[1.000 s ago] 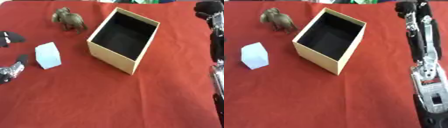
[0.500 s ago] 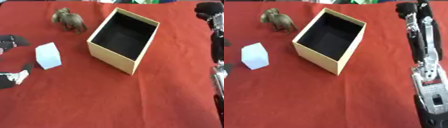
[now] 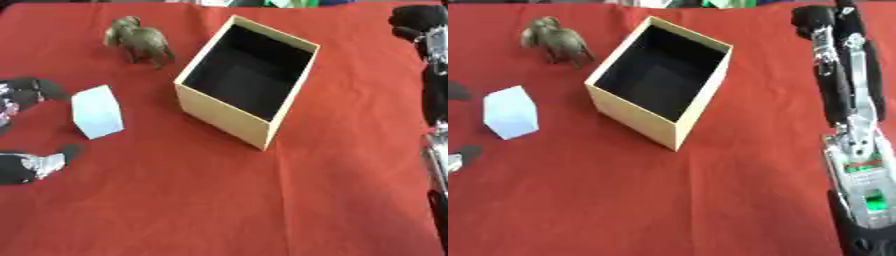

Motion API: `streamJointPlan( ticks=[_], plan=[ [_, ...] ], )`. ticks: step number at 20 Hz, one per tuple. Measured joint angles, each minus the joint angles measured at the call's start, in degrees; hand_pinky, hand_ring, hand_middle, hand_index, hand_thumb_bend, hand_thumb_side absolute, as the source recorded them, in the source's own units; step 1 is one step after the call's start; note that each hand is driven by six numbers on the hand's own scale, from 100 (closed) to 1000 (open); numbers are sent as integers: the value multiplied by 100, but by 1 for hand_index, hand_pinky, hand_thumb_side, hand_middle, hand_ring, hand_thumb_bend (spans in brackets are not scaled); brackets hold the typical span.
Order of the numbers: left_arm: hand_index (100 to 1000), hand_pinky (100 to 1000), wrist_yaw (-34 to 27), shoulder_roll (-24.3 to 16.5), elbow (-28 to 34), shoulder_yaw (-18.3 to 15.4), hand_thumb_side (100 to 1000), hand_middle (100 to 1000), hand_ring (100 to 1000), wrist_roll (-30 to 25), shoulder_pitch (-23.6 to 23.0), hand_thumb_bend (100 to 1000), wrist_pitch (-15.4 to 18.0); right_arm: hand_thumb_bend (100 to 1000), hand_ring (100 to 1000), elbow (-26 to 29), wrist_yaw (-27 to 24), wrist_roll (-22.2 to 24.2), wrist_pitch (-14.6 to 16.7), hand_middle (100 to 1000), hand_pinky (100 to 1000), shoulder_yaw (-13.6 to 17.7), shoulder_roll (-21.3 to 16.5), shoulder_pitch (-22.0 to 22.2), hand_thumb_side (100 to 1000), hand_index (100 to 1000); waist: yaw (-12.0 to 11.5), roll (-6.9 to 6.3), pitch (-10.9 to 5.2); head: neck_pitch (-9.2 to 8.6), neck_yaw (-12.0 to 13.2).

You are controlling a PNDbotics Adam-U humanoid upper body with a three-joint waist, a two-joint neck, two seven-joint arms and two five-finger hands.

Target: Pick up objects on the table and place them in the box.

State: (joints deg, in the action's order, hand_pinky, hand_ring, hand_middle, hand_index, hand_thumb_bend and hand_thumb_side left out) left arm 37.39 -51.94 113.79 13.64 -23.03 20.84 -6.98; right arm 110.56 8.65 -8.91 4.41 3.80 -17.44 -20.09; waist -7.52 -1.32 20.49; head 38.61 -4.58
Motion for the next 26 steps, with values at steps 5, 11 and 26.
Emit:
streamJointPlan(
  ticks=[5, 11, 26],
  plan=[
    [912, 790, -1, 0, 0, 72, 697, 848, 891, -122, 123, 381, -28, 100, 770, 0, -2, 4, -3, 698, 806, -14, 0, 3, 885, 1000, 1, 0, 0, 0, 0],
    [908, 781, 48, 2, 0, 152, 691, 840, 887, -286, 334, 376, -182, 100, 767, -1, -11, 19, -1, 692, 806, -30, 0, 24, 884, 1000, 5, 0, 0, 0, 14],
    [949, 810, 223, 131, -41, 340, 758, 910, 926, -994, 874, 478, -891, 100, 764, -2, -21, 33, 8, 684, 807, -35, 0, 45, 889, 1000, 7, -27, 0, 0, -12]
  ],
)
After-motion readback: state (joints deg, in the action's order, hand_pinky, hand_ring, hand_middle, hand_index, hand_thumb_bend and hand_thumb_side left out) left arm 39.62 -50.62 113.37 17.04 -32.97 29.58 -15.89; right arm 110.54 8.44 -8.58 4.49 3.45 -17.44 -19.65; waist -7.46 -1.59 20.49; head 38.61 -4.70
